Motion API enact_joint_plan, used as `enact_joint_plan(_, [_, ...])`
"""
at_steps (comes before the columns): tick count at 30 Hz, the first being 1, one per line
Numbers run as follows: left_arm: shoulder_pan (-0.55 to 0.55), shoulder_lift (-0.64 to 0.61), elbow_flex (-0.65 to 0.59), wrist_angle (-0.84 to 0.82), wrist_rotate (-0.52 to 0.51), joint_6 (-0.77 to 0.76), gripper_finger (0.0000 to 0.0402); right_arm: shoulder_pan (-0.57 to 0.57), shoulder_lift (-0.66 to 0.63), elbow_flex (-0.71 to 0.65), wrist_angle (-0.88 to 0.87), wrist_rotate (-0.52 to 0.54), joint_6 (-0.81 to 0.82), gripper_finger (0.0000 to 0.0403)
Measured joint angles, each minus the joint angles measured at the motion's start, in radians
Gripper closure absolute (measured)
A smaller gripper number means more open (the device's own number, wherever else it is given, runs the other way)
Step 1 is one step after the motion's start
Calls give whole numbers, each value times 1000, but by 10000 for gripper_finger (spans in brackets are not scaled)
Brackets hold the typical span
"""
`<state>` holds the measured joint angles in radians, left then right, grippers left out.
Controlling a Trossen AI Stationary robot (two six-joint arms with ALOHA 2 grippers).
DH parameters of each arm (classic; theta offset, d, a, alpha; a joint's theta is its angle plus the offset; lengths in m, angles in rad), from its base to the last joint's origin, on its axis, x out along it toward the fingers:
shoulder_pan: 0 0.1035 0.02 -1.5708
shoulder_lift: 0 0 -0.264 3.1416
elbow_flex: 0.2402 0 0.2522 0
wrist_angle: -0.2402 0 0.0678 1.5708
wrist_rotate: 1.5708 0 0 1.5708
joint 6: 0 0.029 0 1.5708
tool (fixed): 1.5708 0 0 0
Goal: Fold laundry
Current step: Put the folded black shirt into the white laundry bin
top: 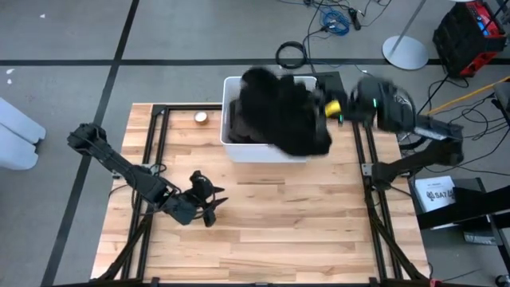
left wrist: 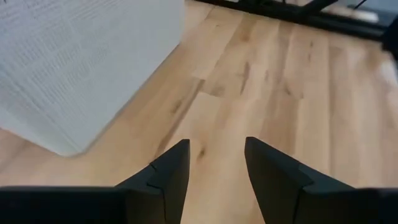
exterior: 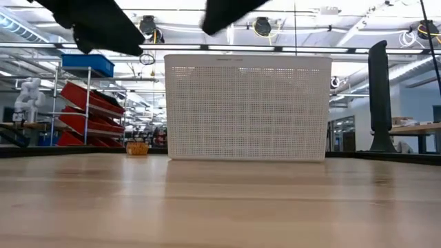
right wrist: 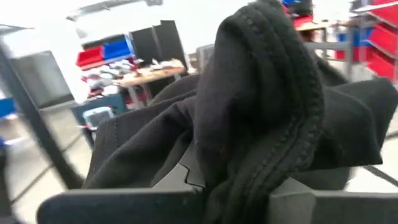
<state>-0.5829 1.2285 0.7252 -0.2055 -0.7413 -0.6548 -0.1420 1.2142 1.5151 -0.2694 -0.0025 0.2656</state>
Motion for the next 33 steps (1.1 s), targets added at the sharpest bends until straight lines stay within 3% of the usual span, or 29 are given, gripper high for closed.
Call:
enact_joint_plan(7, [79, 7, -2, 19, 0, 126, 237, -344, 243, 335, -257, -383, 42, 371])
enact_joint_plan(12, [107, 9, -2, 14, -2, 165, 237, -498, 423, 410, -277, -738, 64, 371])
enact_joint_plan(14, [107, 9, -2, 9, -2, 166, 237, -545, 477, 413, -266, -811, 66, 371])
enact_joint_plan(17, [107, 9, -2, 2, -2, 166, 237, -615, 553, 407, -304, -823, 71, 371])
enact_joint_plan(21, [107, 9, -2, -29, -2, 166, 237, -676, 672, 399, -509, -794, -12, 371])
enact_joint_plan(26, [119, 10, -2, -51, -2, 166, 237, -665, 799, 399, -628, -733, -123, 371])
enact_joint_plan(33, [119, 10, -13, -73, -2, 164, 237, -607, 881, 404, -693, -482, -276, 371])
